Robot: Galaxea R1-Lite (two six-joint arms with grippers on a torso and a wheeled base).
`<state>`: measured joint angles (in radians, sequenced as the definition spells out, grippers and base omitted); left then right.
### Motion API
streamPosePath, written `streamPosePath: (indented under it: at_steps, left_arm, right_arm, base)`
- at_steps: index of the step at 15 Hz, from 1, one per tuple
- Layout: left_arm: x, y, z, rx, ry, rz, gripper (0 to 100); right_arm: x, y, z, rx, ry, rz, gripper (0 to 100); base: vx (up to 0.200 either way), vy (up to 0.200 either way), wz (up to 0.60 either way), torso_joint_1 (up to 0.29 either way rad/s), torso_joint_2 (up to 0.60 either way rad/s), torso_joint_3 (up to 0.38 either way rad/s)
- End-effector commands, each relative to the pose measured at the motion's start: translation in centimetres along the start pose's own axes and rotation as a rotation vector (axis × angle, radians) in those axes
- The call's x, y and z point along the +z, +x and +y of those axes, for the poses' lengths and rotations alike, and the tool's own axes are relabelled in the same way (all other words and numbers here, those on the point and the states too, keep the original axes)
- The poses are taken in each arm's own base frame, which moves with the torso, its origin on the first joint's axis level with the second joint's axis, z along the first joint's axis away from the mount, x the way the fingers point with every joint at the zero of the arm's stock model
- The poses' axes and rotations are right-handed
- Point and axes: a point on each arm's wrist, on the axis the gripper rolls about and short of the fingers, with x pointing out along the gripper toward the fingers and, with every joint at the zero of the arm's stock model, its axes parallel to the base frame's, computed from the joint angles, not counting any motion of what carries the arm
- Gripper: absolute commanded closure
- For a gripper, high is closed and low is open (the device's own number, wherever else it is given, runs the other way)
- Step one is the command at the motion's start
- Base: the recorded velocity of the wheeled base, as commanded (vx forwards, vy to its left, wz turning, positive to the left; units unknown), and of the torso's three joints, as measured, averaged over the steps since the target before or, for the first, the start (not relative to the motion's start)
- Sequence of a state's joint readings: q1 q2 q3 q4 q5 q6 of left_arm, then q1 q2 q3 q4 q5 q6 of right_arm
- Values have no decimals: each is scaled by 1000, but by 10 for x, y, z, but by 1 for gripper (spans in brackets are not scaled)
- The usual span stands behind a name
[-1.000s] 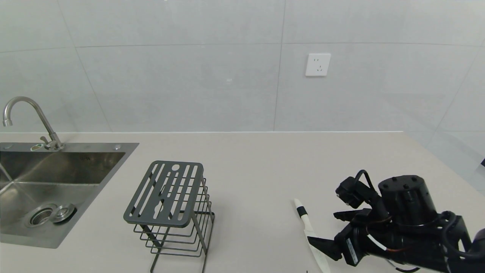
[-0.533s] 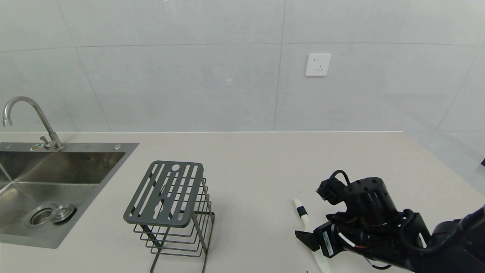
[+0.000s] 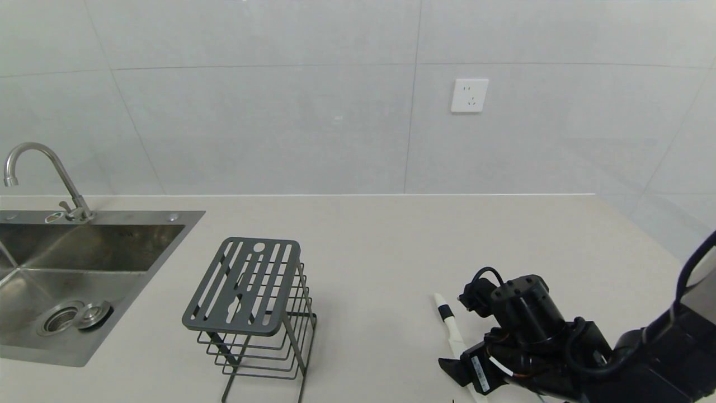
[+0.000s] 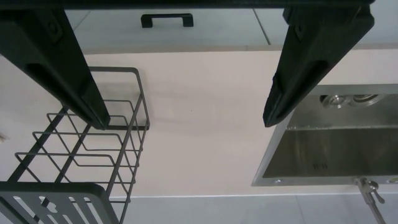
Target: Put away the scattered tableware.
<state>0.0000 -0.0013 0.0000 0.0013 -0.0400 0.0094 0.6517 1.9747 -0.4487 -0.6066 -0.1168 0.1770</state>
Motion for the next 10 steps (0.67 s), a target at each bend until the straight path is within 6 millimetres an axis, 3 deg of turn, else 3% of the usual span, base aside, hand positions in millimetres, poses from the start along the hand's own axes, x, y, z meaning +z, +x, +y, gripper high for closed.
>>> streamPosePath:
  at_steps: [1,10]
  left_arm:
    - [0,0,0,0,1,3,0]
    - [0,0,0,0,1,3,0]
  right_arm:
    - [-1,6,5,8,-14,13,0]
    - [-1,12,7,-37,-7,13,0]
  base:
    - [0,0,0,0,0,0]
    - [0,0,0,0,0,0]
